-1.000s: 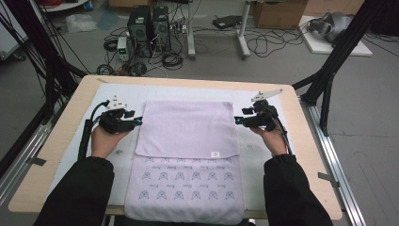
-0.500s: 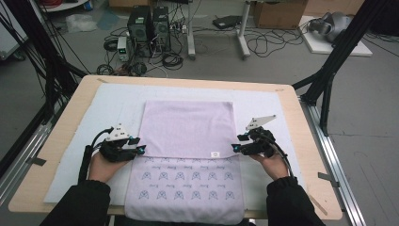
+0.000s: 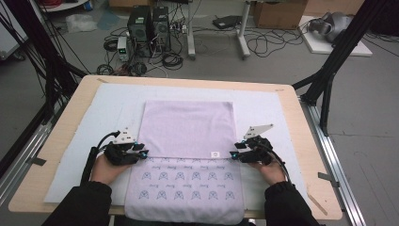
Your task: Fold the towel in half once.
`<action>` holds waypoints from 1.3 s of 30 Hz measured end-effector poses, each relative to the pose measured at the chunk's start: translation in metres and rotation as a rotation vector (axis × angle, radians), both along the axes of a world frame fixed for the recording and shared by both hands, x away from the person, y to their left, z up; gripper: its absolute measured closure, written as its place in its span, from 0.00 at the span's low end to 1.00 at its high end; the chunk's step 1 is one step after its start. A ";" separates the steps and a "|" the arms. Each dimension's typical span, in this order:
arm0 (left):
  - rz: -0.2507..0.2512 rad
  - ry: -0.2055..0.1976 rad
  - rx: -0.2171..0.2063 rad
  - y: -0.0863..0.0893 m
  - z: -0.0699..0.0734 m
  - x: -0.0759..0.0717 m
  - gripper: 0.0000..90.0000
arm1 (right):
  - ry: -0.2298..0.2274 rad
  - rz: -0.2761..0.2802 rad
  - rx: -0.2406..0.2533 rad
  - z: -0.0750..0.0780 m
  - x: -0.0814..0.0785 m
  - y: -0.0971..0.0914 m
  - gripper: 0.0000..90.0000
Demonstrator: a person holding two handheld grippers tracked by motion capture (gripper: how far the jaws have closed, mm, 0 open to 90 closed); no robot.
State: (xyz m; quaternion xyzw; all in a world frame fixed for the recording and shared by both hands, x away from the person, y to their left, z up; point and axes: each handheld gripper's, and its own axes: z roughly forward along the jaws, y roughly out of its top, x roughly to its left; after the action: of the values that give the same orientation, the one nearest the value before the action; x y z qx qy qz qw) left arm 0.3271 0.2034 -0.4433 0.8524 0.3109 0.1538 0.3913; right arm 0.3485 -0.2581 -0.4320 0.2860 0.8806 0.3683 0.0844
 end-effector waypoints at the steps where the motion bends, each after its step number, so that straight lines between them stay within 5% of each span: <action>1: -0.002 -0.005 0.000 -0.001 0.000 0.000 0.78 | 0.004 0.003 -0.003 -0.003 0.000 0.001 0.61; 7: 0.005 0.001 -0.012 -0.002 0.000 -0.001 0.97 | -0.015 0.053 -0.025 -0.006 0.002 0.008 0.93; 13: 0.020 0.006 -0.067 0.005 0.006 -0.001 0.98 | -0.009 0.068 0.008 0.002 0.004 0.004 0.97; 22: 0.024 -0.049 -0.123 0.015 0.042 -0.017 0.98 | -0.075 0.083 0.058 0.040 -0.009 0.001 0.97; 28: -0.043 -0.072 -0.134 0.025 0.052 -0.068 0.98 | -0.073 0.136 0.092 0.052 -0.051 -0.006 0.97; 33: -0.123 -0.068 -0.123 0.026 0.038 -0.116 0.95 | 0.011 0.221 0.142 0.040 -0.092 -0.008 0.85; 35: -0.115 -0.071 -0.105 0.025 0.035 -0.117 0.87 | 0.004 0.212 0.120 0.036 -0.097 -0.008 0.78; 39: -0.052 -0.080 -0.107 0.026 0.036 -0.096 0.73 | -0.009 0.136 0.117 0.036 -0.077 -0.010 0.63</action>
State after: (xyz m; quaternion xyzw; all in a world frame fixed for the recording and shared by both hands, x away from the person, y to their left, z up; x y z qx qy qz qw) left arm 0.2308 0.2296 -0.4077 0.8313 0.2807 0.1608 0.4520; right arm 0.2714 -0.2676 -0.3963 0.2285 0.8744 0.4255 0.0461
